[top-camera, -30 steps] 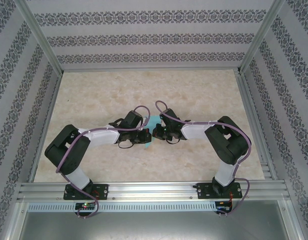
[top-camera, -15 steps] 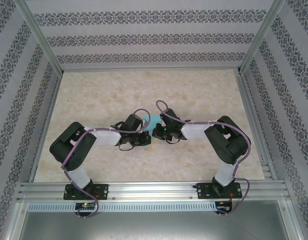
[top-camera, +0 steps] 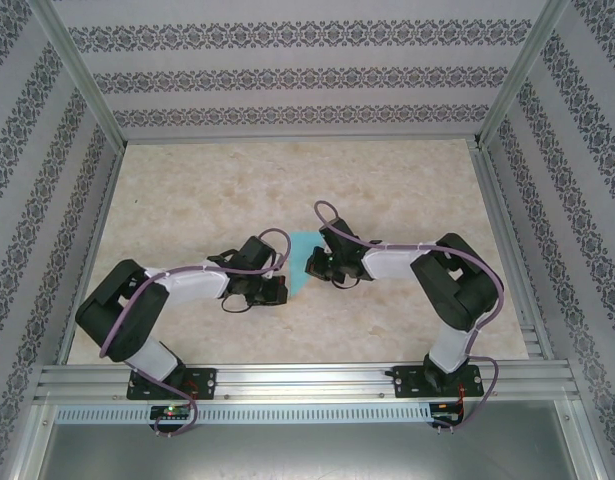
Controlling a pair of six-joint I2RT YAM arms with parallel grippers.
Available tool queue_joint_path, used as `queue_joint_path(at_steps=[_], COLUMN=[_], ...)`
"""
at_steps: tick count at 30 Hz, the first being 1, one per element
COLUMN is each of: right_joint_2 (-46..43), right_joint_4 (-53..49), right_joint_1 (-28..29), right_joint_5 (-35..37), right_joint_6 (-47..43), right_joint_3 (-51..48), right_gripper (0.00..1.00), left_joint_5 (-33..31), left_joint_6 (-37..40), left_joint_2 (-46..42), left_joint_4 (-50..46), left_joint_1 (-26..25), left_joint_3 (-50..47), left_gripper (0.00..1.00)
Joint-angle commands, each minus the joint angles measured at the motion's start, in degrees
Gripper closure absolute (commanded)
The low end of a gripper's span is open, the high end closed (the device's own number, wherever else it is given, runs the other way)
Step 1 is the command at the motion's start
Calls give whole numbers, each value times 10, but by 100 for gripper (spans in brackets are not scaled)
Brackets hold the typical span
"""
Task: Fold a paper plane with a square sheet of paper (pick it up from the middle)
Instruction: Third fold the triangle at the center of the table.
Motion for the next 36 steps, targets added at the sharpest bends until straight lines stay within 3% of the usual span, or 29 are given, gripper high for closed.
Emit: queue_joint_path(at_steps=[1,6,9,11,15,21,27,36], right_joint_2=[-12,-55,-74,-105,-177,-233,-209,-131], right_joint_4=[-82,-9,24,1,-35,-56,-20,46], right_joint_1=[12,64,76,70,40,-7,-24,-15], right_joint_5=[57,48,39,72,117,102,37,-19], right_joint_6=[59,183,193,179,149,107,82,90], right_joint_3=[-40,-68,-61,-63,-96,-136,-135,-111], right_gripper=[100,100,100,100,81,60,52,53], left_joint_5=[-14,-39,-31,-18,-2,-5,-72,-100], left_joint_6=[16,-24,-42,-53,-62,-60,-59,-65], left_joint_2=[-47,-77,-58,-39,1,53,70,82], left_joint_4=[-41,41,82,110,142,142,97,61], left_joint_1=[5,4,4,4,3,2,2,2], left_joint_3=[14,6,6,9,24,52,63,60], left_gripper=[97,93,93,93,94,95,97,98])
